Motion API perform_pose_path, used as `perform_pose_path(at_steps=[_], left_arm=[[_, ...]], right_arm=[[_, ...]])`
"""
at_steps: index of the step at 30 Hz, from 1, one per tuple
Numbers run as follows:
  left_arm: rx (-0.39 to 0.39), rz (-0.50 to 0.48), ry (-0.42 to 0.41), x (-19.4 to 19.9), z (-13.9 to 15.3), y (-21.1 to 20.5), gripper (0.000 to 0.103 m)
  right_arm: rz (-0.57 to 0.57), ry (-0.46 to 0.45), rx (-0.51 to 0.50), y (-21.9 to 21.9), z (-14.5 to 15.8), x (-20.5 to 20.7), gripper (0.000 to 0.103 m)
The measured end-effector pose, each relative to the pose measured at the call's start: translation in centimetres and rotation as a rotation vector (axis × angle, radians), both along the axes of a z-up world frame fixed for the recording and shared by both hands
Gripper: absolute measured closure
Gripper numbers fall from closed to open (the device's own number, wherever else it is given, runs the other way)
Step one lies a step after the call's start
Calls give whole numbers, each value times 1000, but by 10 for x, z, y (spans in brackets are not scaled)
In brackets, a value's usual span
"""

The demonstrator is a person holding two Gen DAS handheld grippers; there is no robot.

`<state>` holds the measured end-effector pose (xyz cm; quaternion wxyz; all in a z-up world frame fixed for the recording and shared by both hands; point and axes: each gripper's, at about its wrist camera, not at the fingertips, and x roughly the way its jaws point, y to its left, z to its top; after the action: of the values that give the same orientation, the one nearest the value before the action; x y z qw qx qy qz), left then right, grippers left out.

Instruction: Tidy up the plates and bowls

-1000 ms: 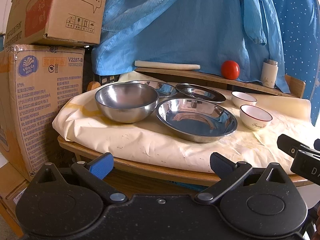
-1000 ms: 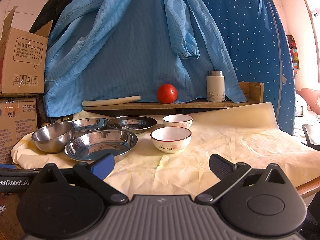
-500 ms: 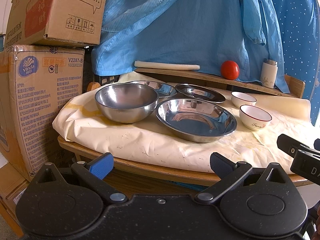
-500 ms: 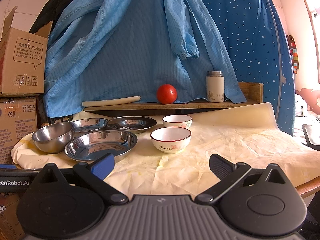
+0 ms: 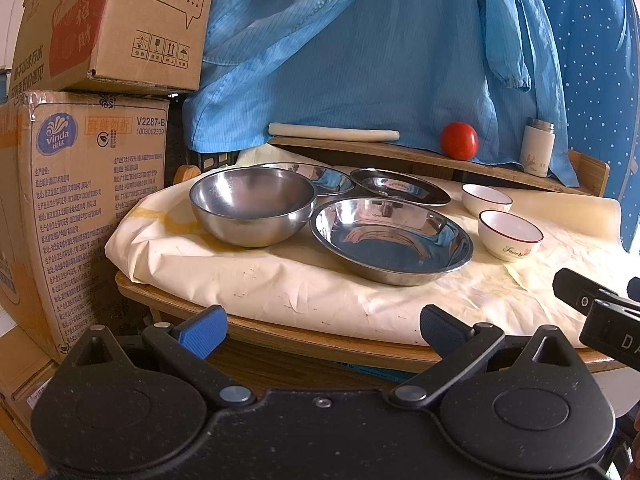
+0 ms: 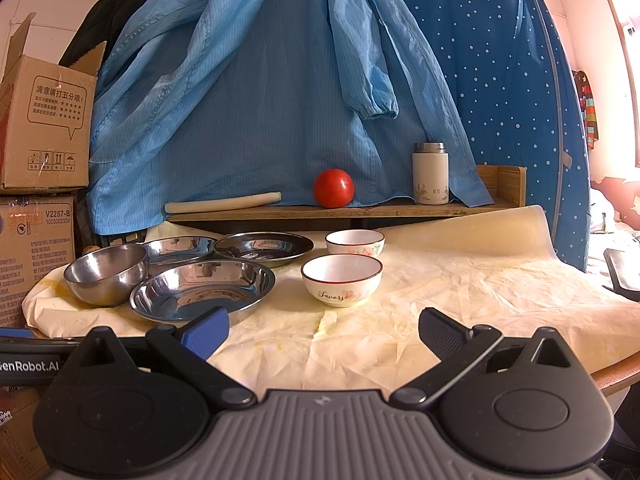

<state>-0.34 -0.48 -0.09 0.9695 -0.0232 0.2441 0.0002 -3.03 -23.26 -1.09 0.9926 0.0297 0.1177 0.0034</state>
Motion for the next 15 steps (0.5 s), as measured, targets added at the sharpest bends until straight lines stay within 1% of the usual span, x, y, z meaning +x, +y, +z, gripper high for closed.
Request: perform_pose_path(at_steps=[15], left_arm=[[-1,-4,0,-1,0,0,1]], right_arm=[[0,0,0,0,0,0,0]])
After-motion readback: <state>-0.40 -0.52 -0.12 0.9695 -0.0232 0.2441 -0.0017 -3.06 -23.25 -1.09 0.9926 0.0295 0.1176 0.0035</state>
